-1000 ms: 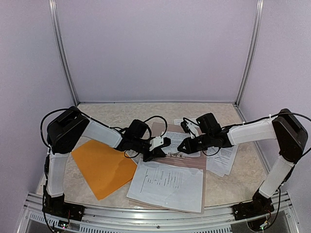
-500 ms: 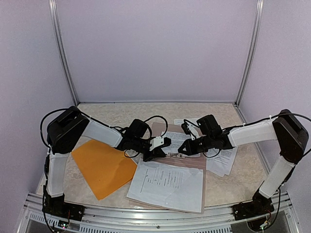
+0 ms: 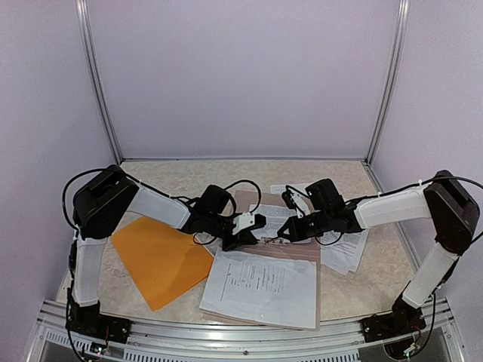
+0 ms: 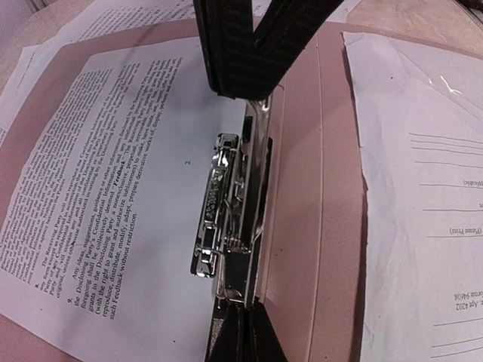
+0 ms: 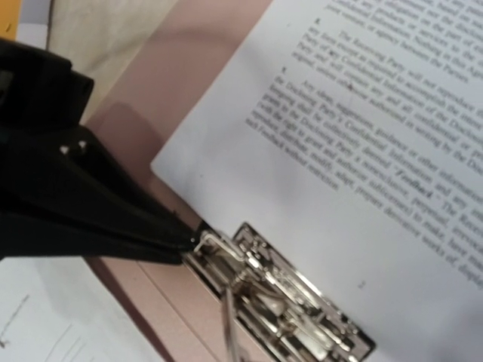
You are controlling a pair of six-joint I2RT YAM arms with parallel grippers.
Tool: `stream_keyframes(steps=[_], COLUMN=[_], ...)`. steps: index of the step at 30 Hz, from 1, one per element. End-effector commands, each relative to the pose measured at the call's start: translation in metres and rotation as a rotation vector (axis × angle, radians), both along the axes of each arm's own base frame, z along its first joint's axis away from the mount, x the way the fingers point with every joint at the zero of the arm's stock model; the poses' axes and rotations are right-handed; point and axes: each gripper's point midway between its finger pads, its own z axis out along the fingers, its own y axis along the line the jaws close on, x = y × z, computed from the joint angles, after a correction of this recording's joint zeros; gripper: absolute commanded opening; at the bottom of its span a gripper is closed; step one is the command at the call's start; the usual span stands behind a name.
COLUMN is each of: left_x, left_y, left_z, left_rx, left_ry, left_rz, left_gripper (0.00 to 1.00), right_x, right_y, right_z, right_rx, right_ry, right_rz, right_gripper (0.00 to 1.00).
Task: Put the files into the folder
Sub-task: Clamp the file with the spring clip on the folder.
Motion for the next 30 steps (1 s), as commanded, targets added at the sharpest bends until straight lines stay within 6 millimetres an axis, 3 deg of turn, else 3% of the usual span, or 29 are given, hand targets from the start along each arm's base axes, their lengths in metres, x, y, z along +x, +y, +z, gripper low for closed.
stream_keyframes(steps=[1,24,30], left_x=[-0.03,-0.041,-0.043], left_y=[0.03,0.034,0.034], left_z=[-0.061,-0.062,-0.063], left_rx=[0.186,0.2,0.204], left_ry=[0.126,0.152,0.154], left_rz=[-0.008,-0.057,-0.066], left_gripper=[0.0,0.0,0.0], right_x=[-0.011,-0.007,-0.006], right_y=[-0.019,-0.056,-0.056], right_z=[-0.034,-0.111,-0.115], right_rx=[-0.092,-0.19,-0.183], right_ry=[0.051,0.16,0.167], right_rz=[-0.012,-0.016,-0.009], right_gripper=[0.0,0.0,0.0])
